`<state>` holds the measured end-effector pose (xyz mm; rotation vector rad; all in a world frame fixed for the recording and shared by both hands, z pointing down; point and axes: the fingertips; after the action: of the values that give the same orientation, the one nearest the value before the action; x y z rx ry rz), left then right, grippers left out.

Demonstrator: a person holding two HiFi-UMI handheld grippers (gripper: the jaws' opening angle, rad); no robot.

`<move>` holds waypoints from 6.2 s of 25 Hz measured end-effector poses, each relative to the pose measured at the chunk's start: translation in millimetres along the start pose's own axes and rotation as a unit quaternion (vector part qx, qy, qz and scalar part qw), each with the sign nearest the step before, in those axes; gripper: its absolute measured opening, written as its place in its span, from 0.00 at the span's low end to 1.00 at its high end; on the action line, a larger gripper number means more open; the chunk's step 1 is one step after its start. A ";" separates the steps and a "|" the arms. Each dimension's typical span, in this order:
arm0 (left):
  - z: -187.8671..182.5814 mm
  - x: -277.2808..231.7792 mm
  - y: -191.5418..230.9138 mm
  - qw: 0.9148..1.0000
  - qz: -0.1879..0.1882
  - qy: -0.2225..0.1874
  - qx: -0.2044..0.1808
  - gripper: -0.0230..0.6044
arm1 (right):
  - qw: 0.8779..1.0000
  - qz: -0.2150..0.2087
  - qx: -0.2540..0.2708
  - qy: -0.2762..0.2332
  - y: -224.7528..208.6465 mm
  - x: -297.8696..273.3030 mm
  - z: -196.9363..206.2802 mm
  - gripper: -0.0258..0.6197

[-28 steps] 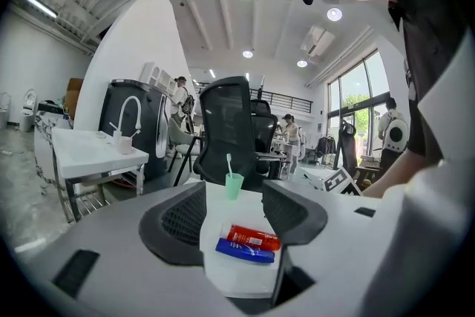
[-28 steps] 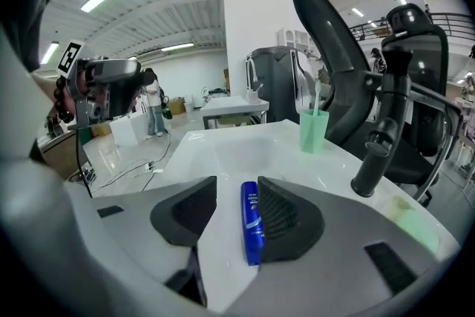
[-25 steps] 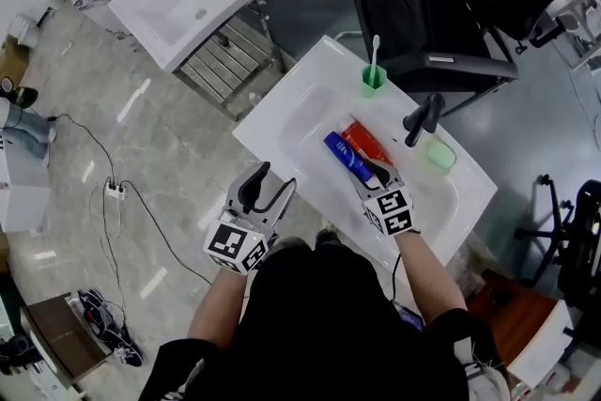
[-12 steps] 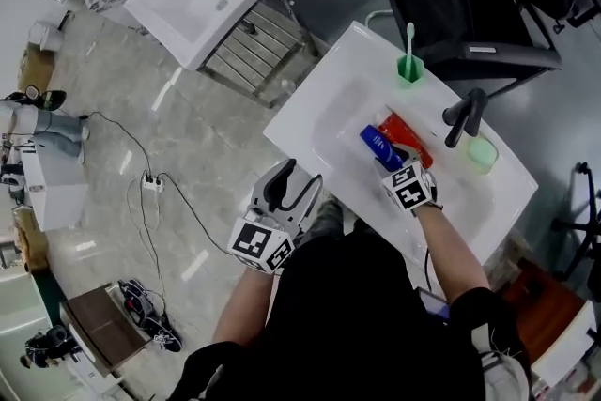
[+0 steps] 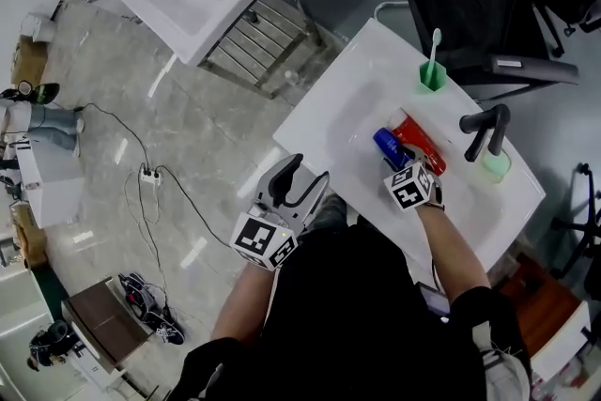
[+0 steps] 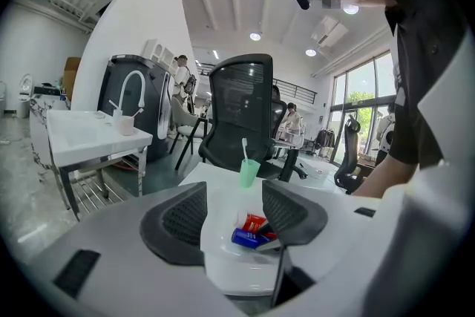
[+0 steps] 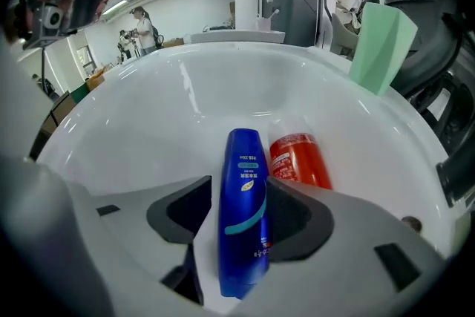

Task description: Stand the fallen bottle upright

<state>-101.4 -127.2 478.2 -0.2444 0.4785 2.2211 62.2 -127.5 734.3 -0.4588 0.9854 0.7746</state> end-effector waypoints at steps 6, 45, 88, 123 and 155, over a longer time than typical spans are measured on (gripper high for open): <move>2.9 -13.5 8.4 1.000 0.025 0.010 0.005 0.43 | 0.999 -0.012 0.009 0.033 5.2 -10.6 1.5 0.46; 57.6 -44.1 15.8 0.988 0.103 0.099 0.051 0.43 | 0.892 -0.382 -0.242 -0.010 44.2 0.4 -39.5 0.32; 46.2 -30.8 34.1 0.991 0.084 0.075 0.068 0.42 | 0.979 -0.194 -0.048 -0.027 30.5 4.4 -80.5 0.32; -21.6 -17.2 101.1 0.998 0.050 0.021 0.031 0.42 | 0.932 0.071 -0.076 -0.346 -101.4 83.9 -291.5 0.31; -33.8 -20.3 49.0 0.997 0.072 0.006 -0.011 0.41 | 0.919 0.090 -0.050 -0.381 -70.1 143.7 -249.0 0.44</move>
<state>-125.9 -184.0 466.7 -0.2401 0.4925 2.3678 21.3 -284.9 487.2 -0.1195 0.2559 1.0629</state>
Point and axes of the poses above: the fingertips, and each gripper's own axes: x backward along the fingers, y to its left, z out of its underside
